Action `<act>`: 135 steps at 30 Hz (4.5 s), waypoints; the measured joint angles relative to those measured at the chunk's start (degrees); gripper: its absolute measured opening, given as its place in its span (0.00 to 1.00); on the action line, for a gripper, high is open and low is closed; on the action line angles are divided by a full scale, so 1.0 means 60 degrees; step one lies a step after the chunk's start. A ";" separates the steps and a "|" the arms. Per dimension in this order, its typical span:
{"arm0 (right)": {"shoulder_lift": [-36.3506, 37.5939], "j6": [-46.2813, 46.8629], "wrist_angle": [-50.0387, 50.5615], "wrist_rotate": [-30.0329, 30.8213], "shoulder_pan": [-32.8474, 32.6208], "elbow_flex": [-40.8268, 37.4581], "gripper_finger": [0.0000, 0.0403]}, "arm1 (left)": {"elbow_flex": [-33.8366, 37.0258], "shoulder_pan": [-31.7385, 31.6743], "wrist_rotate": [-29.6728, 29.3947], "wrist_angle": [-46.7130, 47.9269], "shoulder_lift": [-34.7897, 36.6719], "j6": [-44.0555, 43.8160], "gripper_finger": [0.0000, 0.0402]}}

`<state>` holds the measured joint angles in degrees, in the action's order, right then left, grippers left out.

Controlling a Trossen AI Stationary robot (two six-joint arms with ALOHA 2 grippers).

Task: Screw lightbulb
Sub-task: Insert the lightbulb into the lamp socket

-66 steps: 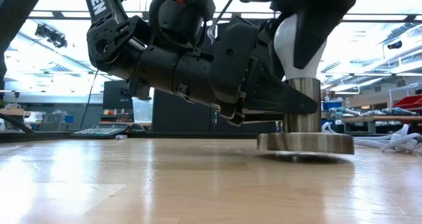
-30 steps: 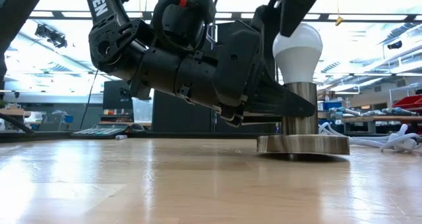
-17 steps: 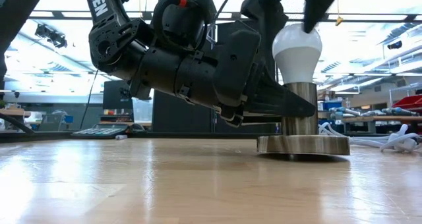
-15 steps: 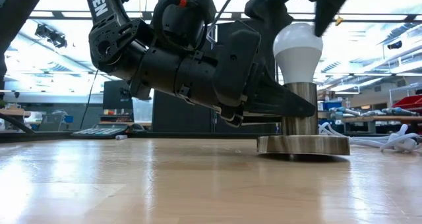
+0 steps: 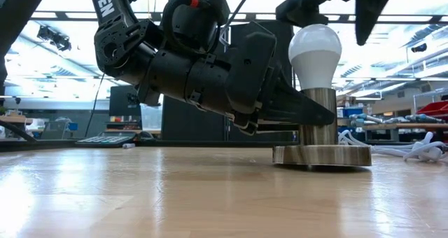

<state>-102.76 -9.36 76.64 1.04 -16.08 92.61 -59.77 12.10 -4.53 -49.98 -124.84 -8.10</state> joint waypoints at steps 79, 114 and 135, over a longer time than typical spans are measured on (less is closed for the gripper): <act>-0.0051 -0.3049 -0.4219 -0.0578 0.0019 -0.1897 0.67 | 0.0000 0.0004 0.0013 0.0007 0.0000 0.0055 0.47; -0.0047 0.4756 -0.4415 0.0239 0.0008 -0.1822 0.80 | -0.0004 -0.0004 -0.0362 -0.0146 -0.0007 -0.0459 0.47; -0.0036 -0.4814 -0.3692 0.0170 -0.0435 -0.1544 0.95 | 0.0004 0.0004 -0.0278 -0.0138 -0.0007 -0.0393 0.47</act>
<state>-102.98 -38.25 54.48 2.06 -18.69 83.35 -59.75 12.12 -6.20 -50.81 -124.88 -10.46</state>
